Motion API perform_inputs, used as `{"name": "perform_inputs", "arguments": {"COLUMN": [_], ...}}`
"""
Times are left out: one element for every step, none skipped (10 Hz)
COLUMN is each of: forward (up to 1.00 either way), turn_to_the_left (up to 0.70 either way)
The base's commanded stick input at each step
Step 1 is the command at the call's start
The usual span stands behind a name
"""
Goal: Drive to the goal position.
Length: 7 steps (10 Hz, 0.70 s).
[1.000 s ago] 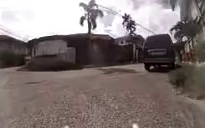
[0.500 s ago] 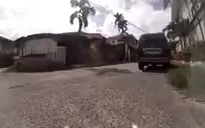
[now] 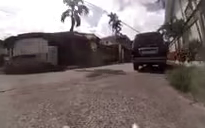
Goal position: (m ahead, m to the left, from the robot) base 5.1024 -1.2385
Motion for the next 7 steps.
{"name": "perform_inputs", "arguments": {"forward": [0.7,0.7,0.7,0.7,0.7,0.7,0.7], "turn_to_the_left": [0.0,0.0,0.0,0.0,0.0,0.0,0.0]}}
